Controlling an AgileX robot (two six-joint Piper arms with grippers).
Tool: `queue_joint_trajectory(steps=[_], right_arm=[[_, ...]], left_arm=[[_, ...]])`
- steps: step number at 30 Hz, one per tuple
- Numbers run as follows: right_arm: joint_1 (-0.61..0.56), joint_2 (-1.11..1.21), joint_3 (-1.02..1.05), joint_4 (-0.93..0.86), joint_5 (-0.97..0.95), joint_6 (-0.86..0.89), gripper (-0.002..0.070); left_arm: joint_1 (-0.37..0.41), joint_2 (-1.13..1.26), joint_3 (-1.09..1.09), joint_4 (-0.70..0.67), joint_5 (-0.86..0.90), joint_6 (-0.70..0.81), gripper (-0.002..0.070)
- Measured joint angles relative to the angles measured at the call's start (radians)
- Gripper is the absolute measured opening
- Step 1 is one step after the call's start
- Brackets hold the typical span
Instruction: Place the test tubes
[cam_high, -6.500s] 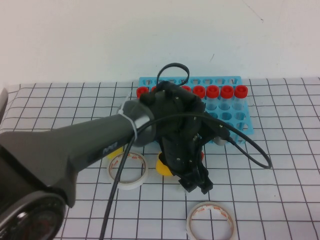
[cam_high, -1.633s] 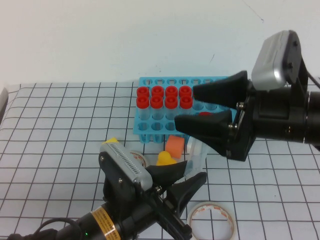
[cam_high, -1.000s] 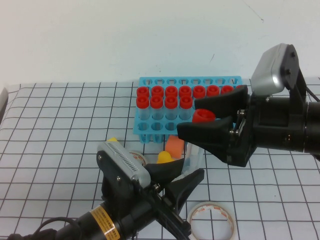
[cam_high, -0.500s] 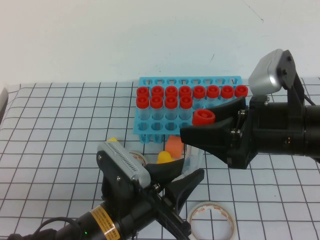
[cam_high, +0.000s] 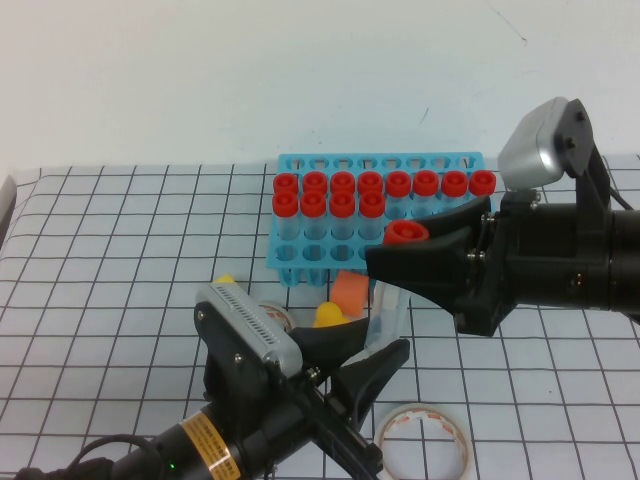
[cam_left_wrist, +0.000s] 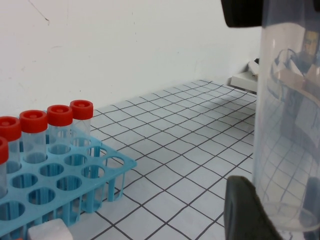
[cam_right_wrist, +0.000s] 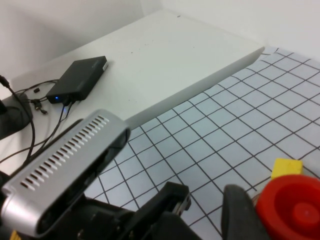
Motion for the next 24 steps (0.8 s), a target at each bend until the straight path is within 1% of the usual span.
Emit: queue_joint_trajectory(steps=[2, 5, 7, 10, 14, 15, 17, 19, 20, 21, 22, 24], right_arm=[[0.000, 0.000, 0.000, 0.000, -0.002, 0.000, 0.0274], [0.000, -0.002, 0.000, -0.002, -0.037, -0.015, 0.0274], [0.000, -0.020, 0.000, -0.010, -0.090, -0.024, 0.0274], [0.000, -0.073, 0.002, -0.035, -0.190, -0.030, 0.0274], [0.000, -0.161, 0.002, -0.052, -0.283, -0.031, 0.0274], [0.000, -0.185, 0.002, -0.057, -0.296, -0.031, 0.0274], [0.000, -0.232, 0.004, -0.062, -0.305, -0.031, 0.0273], [0.000, -0.279, 0.022, -0.064, -0.311, -0.031, 0.0273], [0.000, -0.315, 0.051, -0.064, -0.326, -0.031, 0.0273], [0.000, -0.332, 0.068, -0.066, -0.333, -0.031, 0.0273], [0.000, -0.343, 0.083, -0.066, -0.339, -0.031, 0.0273], [0.000, -0.361, 0.118, -0.067, -0.349, -0.031, 0.0273]], left_arm=[[0.000, 0.000, 0.000, 0.000, 0.000, 0.000, 0.0258], [0.000, -0.001, 0.000, 0.000, 0.000, 0.000, 0.0356], [0.000, -0.007, 0.000, -0.002, 0.000, 0.000, 0.0402], [0.000, -0.045, 0.002, -0.002, 0.000, 0.013, 0.0426], [0.000, -0.136, 0.030, -0.008, 0.000, 0.079, 0.0425], [0.000, -0.170, 0.041, -0.016, 0.005, 0.091, 0.0410], [0.000, -0.247, 0.068, -0.035, 0.059, 0.109, 0.0352], [0.000, -0.348, 0.100, -0.049, 0.171, 0.135, 0.0236], [0.000, -0.460, 0.124, -0.051, 0.298, 0.169, 0.0118], [0.000, -0.519, 0.135, -0.051, 0.372, 0.188, 0.0077], [0.000, -0.567, 0.139, -0.051, 0.448, 0.197, 0.0050], [0.000, -0.688, 0.146, -0.051, 0.596, 0.213, 0.0020]])
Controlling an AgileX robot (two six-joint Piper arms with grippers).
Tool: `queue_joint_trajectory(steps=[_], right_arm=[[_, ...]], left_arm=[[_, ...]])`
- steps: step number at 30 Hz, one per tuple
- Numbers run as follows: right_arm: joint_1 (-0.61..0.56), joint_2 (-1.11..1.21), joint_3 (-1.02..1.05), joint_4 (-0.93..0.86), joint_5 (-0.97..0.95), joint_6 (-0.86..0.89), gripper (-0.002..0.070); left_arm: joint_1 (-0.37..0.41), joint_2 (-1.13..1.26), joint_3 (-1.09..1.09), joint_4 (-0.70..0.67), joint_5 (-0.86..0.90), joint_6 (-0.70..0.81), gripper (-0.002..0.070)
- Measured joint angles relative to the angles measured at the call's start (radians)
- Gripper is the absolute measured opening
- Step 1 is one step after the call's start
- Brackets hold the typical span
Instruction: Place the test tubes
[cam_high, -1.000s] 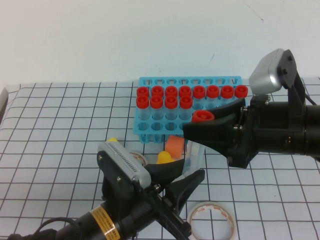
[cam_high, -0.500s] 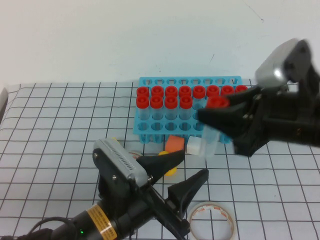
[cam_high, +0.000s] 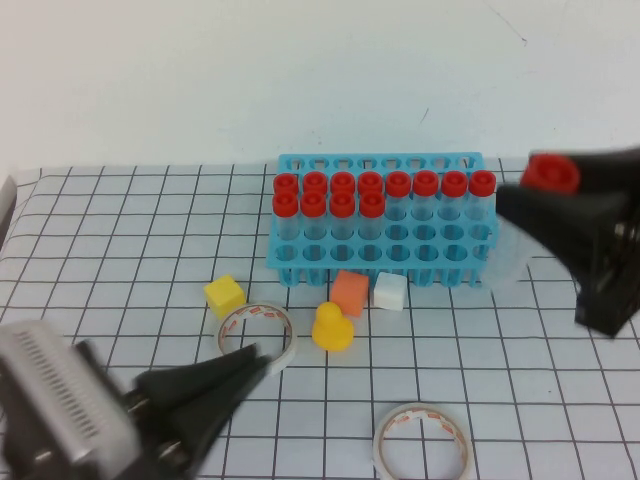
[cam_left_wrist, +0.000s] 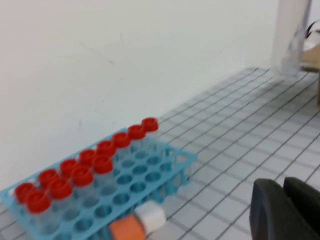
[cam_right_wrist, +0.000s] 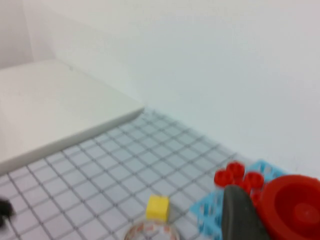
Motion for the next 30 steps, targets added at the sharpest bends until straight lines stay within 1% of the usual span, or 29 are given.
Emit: queue_joint_trajectory(steps=[6, 8, 12, 15, 20, 30], right_arm=[[0.000, -0.007, 0.100, 0.020, -0.013, 0.000, 0.0273], [0.000, -0.007, 0.109, 0.024, -0.013, 0.000, 0.0273], [0.000, -0.007, 0.112, 0.033, -0.013, 0.002, 0.0273], [0.000, -0.007, 0.112, 0.035, -0.009, 0.002, 0.0273], [0.000, -0.007, 0.112, 0.035, 0.001, 0.004, 0.0273], [0.000, -0.007, 0.112, 0.037, 0.002, 0.004, 0.0273]], left_arm=[[0.000, -0.322, 0.002, 0.000, 0.402, 0.005, 0.0001], [0.000, -0.409, 0.002, -0.002, 0.505, 0.005, 0.0000], [0.000, -0.572, 0.015, -0.004, 0.669, 0.005, 0.0000], [0.000, -0.677, 0.015, -0.004, 0.760, 0.005, 0.0000], [0.000, -0.777, 0.019, -0.009, 0.857, 0.007, 0.0000], [0.000, -0.792, 0.019, -0.011, 0.878, 0.013, -0.0001]])
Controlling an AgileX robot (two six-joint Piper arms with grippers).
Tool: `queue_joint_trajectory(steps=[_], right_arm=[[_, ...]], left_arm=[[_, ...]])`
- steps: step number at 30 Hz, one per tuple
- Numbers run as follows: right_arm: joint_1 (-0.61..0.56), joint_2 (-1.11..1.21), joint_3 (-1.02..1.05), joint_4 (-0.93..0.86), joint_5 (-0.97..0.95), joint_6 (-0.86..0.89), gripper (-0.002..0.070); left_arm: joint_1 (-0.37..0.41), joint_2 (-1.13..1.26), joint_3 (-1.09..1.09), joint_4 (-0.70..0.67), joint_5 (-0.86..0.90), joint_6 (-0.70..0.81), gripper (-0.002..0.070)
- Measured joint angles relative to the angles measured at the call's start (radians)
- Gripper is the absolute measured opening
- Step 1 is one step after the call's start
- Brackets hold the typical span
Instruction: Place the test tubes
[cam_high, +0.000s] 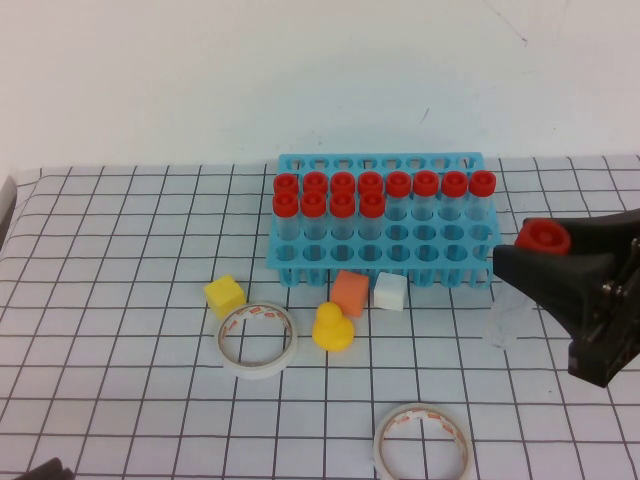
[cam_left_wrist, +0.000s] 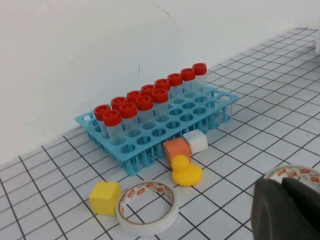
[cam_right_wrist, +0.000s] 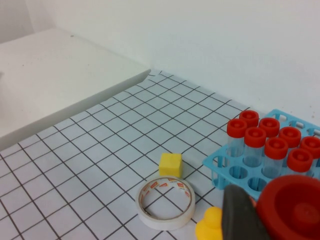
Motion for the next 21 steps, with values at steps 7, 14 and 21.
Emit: queue_joint_trajectory(steps=[7, 14, 21], right_arm=[[0.000, 0.034, 0.000, 0.000, 0.000, 0.000, 0.0273], [0.000, 0.051, 0.002, 0.000, 0.000, -0.005, 0.0273], [0.000, 0.053, -0.003, 0.000, -0.075, -0.039, 0.0273]], left_arm=[[0.000, 0.000, 0.000, 0.000, 0.002, 0.014, -0.0001], [0.000, 0.000, 0.000, 0.000, 0.004, 0.014, -0.0001], [0.000, 0.000, 0.000, -0.002, 0.006, 0.014, -0.0001]])
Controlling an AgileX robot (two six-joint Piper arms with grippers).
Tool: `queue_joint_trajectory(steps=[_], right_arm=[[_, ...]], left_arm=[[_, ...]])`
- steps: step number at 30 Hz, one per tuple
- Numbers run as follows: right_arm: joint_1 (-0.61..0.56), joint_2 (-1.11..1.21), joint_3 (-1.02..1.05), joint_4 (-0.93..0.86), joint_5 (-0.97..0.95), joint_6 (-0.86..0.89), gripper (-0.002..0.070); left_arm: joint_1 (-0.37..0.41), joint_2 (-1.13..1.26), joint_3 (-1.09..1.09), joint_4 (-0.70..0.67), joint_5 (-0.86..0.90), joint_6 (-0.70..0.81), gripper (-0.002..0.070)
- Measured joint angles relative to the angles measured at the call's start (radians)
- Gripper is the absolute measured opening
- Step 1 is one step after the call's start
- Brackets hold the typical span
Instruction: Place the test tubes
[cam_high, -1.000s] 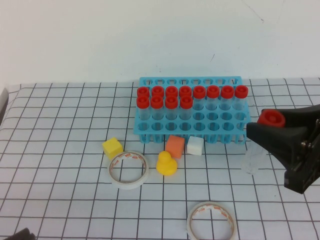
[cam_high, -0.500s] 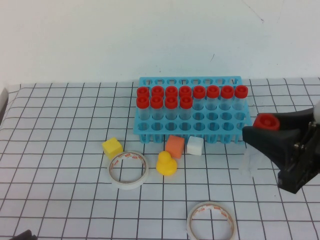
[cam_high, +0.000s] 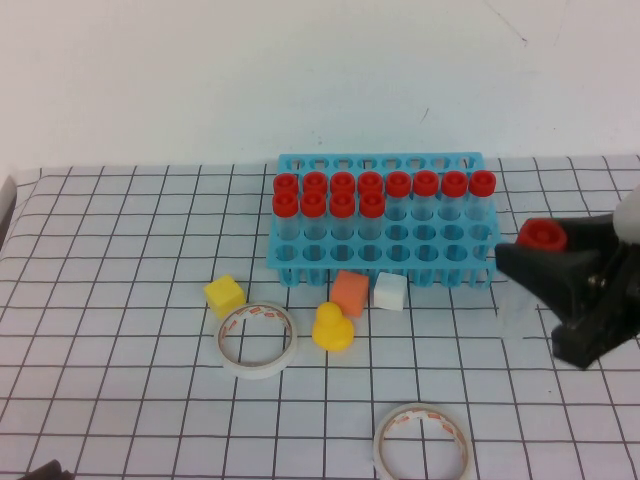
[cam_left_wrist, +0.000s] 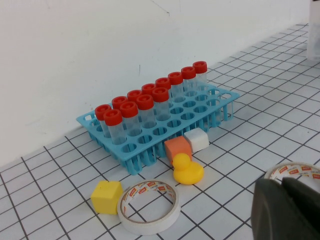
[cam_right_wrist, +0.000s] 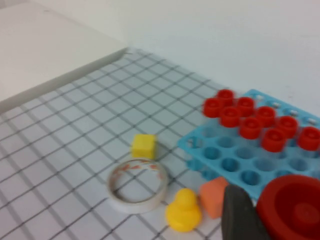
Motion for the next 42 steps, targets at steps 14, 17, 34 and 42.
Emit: queue_joint_trajectory(steps=[14, 17, 34, 42], right_arm=[[0.000, 0.219, -0.235, -1.049, -0.177, 1.228, 0.0273], [0.000, 0.289, -0.237, -1.314, -0.298, 1.627, 0.0273], [0.000, 0.698, -0.338, -1.906, -0.949, 1.875, 0.0273], [0.000, 0.839, -0.419, -1.813, -0.948, 1.810, 0.0273]], left_arm=[[0.000, -0.002, 0.002, 0.000, 0.000, 0.002, -0.0001], [0.000, -0.002, 0.002, 0.000, 0.000, 0.002, -0.0001], [0.000, -0.003, 0.002, 0.000, 0.000, 0.002, -0.0001], [0.000, -0.003, 0.002, 0.000, 0.000, 0.002, -0.0001]])
